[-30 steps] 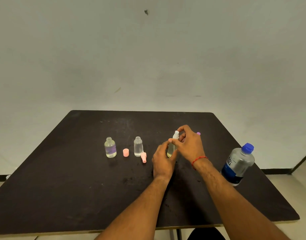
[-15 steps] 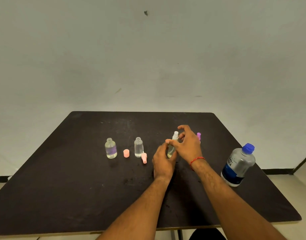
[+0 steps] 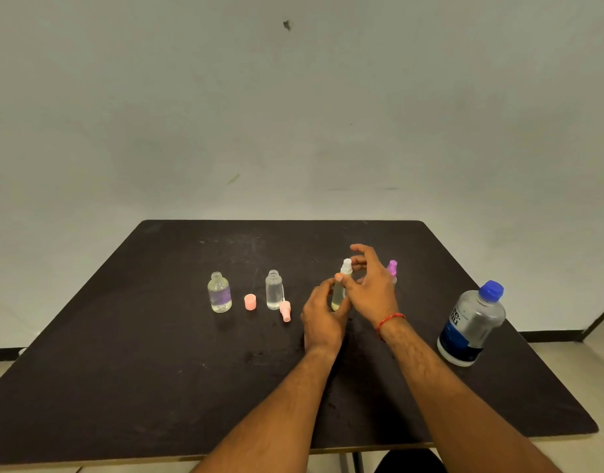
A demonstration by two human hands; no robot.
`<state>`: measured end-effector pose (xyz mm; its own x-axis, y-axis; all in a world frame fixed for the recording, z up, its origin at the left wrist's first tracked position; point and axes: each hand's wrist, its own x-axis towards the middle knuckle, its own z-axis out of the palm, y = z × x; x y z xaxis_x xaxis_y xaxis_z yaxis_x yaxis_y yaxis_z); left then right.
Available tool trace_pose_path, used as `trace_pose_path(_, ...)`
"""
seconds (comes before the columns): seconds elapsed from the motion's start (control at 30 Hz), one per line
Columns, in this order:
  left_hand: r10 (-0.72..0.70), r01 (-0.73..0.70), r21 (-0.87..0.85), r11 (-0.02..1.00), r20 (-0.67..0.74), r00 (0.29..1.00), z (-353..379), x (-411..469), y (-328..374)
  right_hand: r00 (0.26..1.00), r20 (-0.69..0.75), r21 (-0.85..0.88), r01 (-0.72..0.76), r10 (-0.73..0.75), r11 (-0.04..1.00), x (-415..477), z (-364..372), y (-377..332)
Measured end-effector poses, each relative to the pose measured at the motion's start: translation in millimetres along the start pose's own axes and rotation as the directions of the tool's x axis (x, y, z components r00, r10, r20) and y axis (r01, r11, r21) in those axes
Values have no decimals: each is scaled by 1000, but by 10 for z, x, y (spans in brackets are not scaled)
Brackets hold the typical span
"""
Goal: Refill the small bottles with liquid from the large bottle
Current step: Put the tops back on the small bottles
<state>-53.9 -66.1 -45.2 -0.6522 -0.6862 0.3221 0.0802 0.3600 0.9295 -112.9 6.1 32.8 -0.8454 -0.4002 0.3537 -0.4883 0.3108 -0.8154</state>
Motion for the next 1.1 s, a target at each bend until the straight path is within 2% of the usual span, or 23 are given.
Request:
trace_pose_path(0.13,20,-20,19,1000,7,1000,6,3,-21,999,38,30,-15,14,999,15,-10,41)
trace_pose_path(0.37,13,-13,43,999,7,1000,23,15,-42,994,-84,49,-67,71,997,17,43,24)
trace_pose_path(0.6,20,-20,38,999,17,1000,16,20,-45,999,36,86,-42,39,995,-7,5,71)
trace_pose_path(0.8,9,-9,32,999,11,1000,8,11,-15,994,-50,74,-91,95,993,30,65,45)
trace_pose_path(1.0,2,-3,22,1000,19,1000,11,21,-20,998,47,72,-54,51,996,31,16,49)
trace_pose_path(1.1,12,-13,34,999,21,1000,13,14,-11,997,21,70,-80,79,994,32,24,63)
